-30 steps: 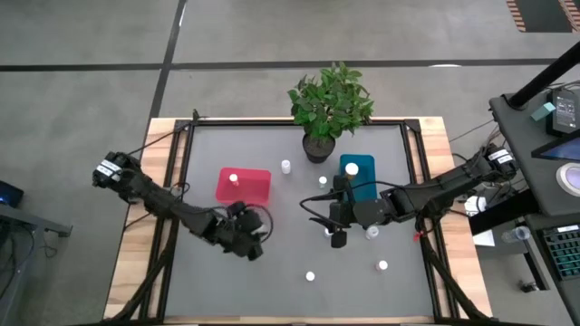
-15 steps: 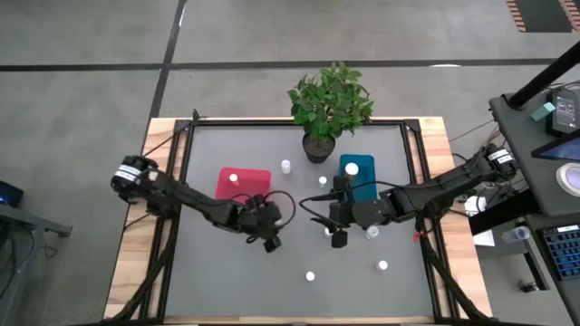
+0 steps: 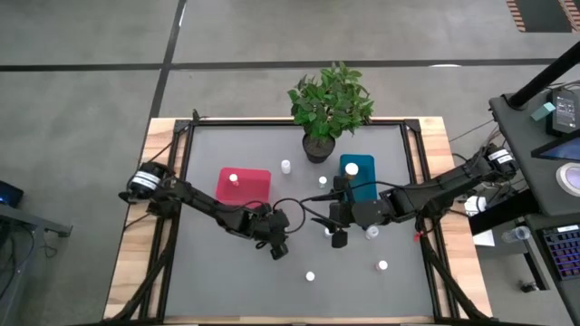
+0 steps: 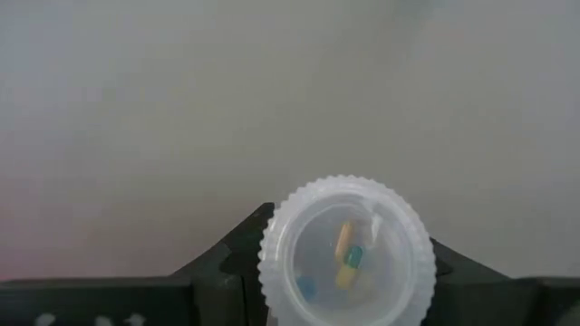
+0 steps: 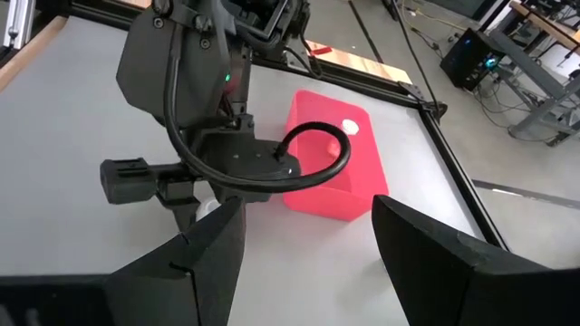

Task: Pick and place medicine bottles into bin by pill shape (circle, oval)
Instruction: Put the large transparent pill bottle into the blue bin

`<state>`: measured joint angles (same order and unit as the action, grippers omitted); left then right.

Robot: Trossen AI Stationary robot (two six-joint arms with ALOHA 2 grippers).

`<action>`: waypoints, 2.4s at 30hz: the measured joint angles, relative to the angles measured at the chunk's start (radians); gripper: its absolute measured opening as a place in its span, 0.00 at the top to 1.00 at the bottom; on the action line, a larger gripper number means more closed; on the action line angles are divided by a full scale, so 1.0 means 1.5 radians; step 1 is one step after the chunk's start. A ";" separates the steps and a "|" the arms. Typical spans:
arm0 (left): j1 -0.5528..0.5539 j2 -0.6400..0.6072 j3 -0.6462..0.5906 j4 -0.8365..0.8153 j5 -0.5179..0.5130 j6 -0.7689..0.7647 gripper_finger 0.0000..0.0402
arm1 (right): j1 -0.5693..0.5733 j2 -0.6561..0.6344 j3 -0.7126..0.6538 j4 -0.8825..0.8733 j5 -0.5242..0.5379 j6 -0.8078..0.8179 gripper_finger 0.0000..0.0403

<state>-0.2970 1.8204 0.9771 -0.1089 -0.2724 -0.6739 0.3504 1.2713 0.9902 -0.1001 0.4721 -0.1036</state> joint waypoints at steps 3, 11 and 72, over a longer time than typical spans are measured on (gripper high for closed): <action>0.000 0.003 0.000 0.003 0.001 0.000 0.68 | 0.000 0.000 -0.001 0.000 0.000 0.000 0.43; 0.000 0.004 -0.001 0.003 -0.019 0.020 0.51 | 0.000 0.000 -0.004 0.000 0.000 0.000 0.43; -0.007 -0.505 -0.172 0.048 -0.277 0.481 0.43 | -0.023 0.389 0.235 -0.020 -0.047 0.210 0.38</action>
<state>-0.3070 1.0630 0.7194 -0.0374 -0.6877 0.0479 0.3157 1.8551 1.3429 -0.1306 0.4008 0.2114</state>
